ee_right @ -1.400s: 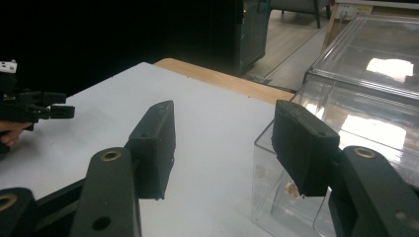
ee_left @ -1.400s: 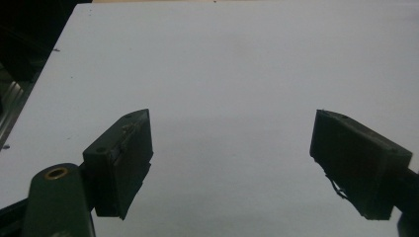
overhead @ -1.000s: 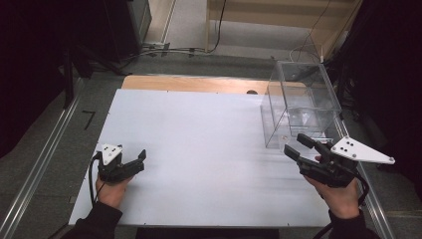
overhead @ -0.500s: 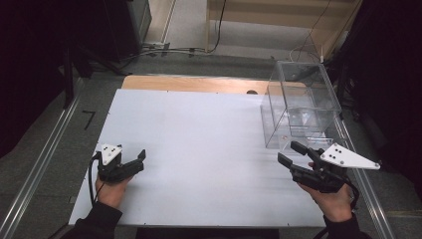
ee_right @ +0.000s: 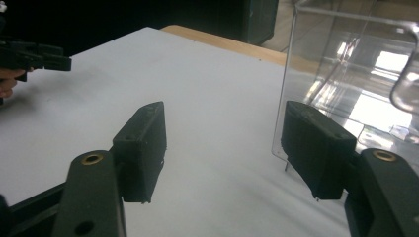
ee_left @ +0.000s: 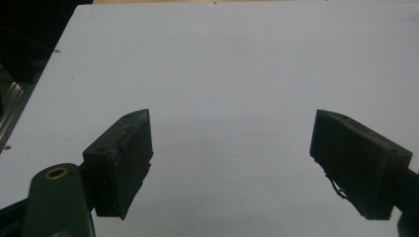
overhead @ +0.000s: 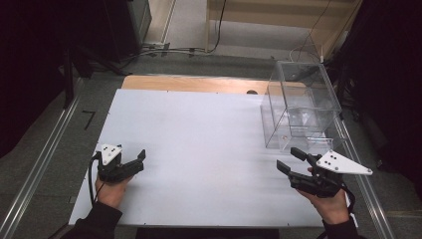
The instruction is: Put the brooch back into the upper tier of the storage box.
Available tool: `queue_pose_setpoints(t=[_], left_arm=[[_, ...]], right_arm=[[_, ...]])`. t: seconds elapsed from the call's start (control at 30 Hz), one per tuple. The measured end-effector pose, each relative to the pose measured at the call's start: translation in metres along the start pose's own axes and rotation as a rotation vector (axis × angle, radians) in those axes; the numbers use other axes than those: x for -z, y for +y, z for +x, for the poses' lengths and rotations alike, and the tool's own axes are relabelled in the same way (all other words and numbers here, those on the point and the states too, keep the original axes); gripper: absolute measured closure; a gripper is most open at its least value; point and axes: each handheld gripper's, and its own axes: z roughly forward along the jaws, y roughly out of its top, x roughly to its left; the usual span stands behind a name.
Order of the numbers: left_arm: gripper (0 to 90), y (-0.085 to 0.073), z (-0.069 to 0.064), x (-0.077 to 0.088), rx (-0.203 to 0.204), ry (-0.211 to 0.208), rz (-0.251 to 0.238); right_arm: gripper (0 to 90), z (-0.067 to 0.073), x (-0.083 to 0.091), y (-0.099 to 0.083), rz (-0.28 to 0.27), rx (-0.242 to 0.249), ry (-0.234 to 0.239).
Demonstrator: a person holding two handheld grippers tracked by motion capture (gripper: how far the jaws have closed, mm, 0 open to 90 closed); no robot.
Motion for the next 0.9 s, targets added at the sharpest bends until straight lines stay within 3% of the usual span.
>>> queue_pose_setpoints(t=[0.47,0.9], left_arm=[[17.5,0.0,0.0,0.0,-0.001,0.002,-0.002],[17.5,0.0,0.0,0.0,0.001,-0.001,-0.001]], right_arm=[[27.7,-0.011,-0.005,-0.025,0.037,-0.013,-0.034],[25.7,-0.031,-0.011,-0.05,0.087,-0.01,-0.12]])
